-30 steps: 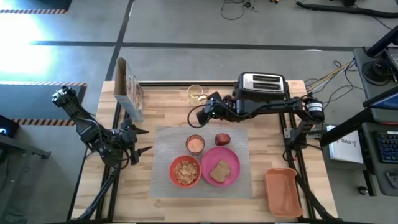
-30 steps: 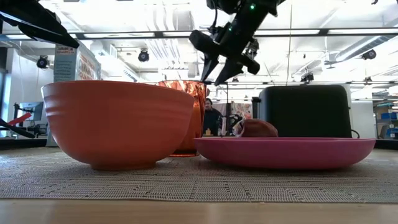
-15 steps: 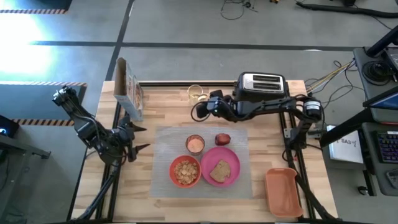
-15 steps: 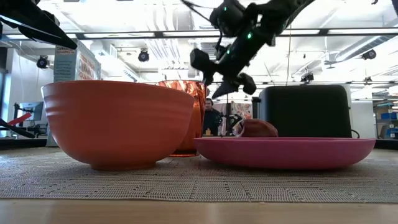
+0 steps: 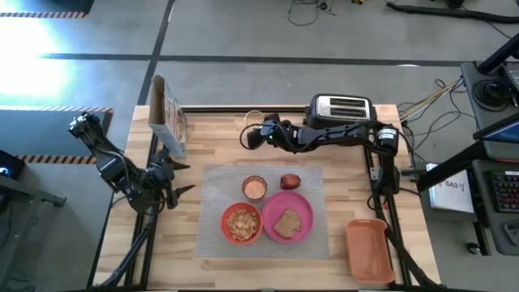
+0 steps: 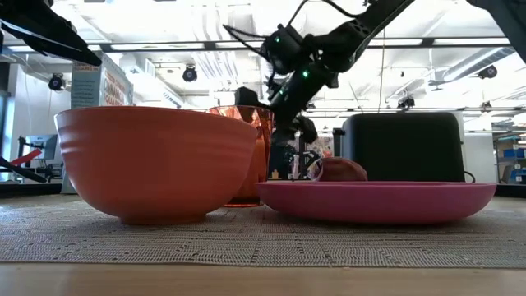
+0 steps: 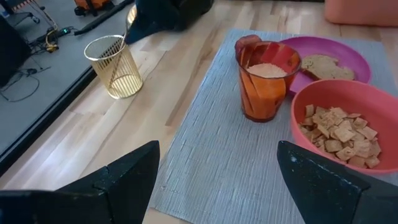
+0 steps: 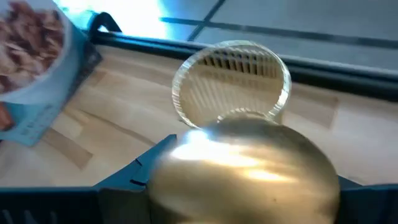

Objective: Arrange a breakfast setting
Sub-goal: Put the golden spoon to the left of the orange bowl on the gray mat

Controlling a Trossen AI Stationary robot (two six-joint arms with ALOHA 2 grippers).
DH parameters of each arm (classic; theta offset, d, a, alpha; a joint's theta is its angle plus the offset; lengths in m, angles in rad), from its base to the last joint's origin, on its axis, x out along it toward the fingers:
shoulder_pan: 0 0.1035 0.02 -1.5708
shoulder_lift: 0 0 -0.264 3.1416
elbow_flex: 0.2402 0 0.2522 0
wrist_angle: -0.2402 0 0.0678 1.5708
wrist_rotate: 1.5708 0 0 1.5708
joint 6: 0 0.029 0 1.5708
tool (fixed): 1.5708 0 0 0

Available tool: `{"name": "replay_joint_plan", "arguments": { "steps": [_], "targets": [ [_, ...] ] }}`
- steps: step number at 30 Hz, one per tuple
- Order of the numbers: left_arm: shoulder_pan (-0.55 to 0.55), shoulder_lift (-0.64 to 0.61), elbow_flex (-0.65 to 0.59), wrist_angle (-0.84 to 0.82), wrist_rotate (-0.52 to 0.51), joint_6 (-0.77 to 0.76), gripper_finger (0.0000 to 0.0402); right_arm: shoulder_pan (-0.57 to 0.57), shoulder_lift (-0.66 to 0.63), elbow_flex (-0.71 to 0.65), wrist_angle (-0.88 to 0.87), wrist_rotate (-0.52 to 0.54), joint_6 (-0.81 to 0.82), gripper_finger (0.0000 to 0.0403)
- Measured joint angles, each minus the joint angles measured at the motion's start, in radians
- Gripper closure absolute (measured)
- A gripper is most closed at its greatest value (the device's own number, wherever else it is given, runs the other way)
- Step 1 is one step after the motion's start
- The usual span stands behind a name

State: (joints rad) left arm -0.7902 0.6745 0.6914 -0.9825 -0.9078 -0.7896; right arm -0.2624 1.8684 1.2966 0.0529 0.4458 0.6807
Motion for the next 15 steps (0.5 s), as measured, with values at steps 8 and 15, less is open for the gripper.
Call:
{"name": "replay_joint_plan", "arguments": {
  "steps": [8,15],
  "targets": [
    [0.0,-0.005,0.0,-0.011,-0.001,-0.009,0.0095,-0.013,-0.007,0.053,0.005,0.002,-0.046,0.0218],
    [0.0,-0.002,0.0,-0.01,-0.002,-0.009,0.0095,-0.043,-0.005,0.055,0.004,0.0,-0.045,0.0218]
  ]
}}
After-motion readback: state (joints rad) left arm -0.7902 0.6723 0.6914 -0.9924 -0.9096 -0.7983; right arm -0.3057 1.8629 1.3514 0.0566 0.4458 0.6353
